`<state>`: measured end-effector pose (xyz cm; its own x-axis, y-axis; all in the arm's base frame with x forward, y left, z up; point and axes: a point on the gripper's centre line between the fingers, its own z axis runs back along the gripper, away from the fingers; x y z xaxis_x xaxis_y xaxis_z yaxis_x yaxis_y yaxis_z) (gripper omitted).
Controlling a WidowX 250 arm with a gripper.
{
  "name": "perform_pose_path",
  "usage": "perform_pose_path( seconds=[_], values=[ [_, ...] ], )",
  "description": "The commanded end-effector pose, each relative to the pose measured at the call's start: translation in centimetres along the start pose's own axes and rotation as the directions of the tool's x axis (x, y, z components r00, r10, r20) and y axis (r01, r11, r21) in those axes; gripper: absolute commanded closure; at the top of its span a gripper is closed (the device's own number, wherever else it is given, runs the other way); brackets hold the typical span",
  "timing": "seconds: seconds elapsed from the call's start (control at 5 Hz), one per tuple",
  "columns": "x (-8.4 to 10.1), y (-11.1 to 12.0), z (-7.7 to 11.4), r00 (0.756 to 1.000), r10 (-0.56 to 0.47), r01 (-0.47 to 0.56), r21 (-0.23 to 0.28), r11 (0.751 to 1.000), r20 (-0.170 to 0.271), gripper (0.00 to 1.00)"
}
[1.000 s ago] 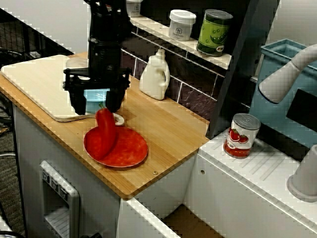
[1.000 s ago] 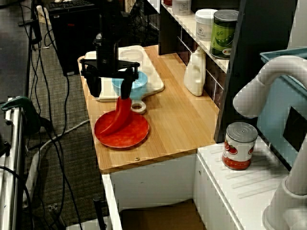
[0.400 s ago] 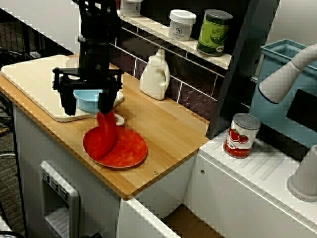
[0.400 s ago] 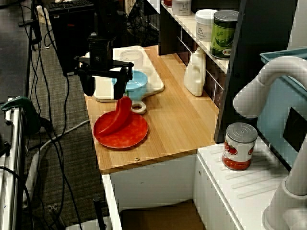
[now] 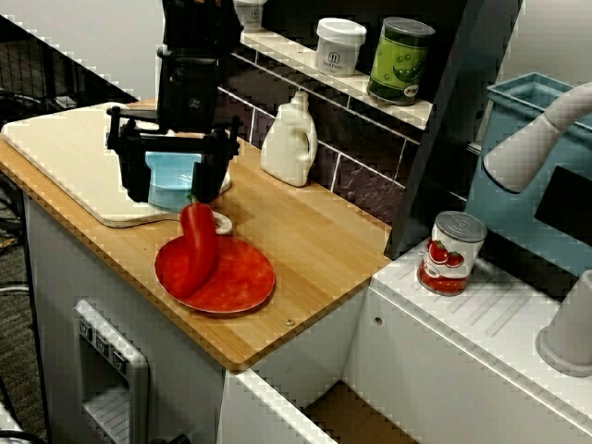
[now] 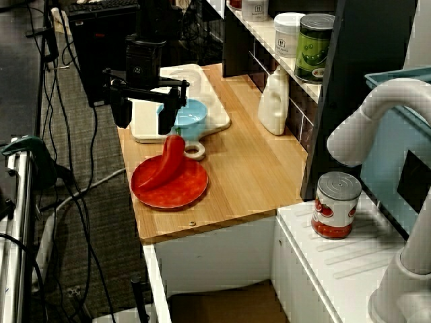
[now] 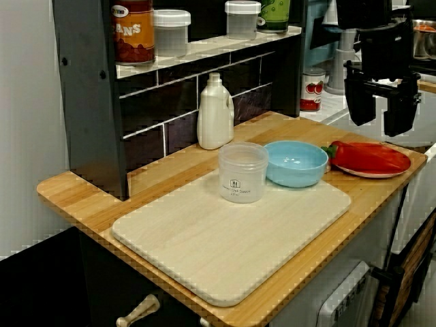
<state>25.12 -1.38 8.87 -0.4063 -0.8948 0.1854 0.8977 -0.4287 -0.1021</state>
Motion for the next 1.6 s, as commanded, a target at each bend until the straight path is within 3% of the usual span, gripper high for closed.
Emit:
perform_pose_path(
  seconds=[0.0, 0.2, 0.8, 1.4],
  values=[
    [-0.2, 0.2, 0.2, 0.996, -0.082, 0.084, 0.052, 0.995, -0.040, 0.00],
    [-0.6, 0.5, -0.4, 0.991, -0.115, 0.121, 0.094, 0.988, -0.072, 0.00],
    [-0.7, 2.8, -1.3, 0.995, -0.085, 0.087, 0.042, 0.995, -0.045, 0.00],
    [-1.2, 3.4, -1.9, 0.994, -0.054, 0.061, 0.068, 0.996, -0.097, 0.00]
  ],
)
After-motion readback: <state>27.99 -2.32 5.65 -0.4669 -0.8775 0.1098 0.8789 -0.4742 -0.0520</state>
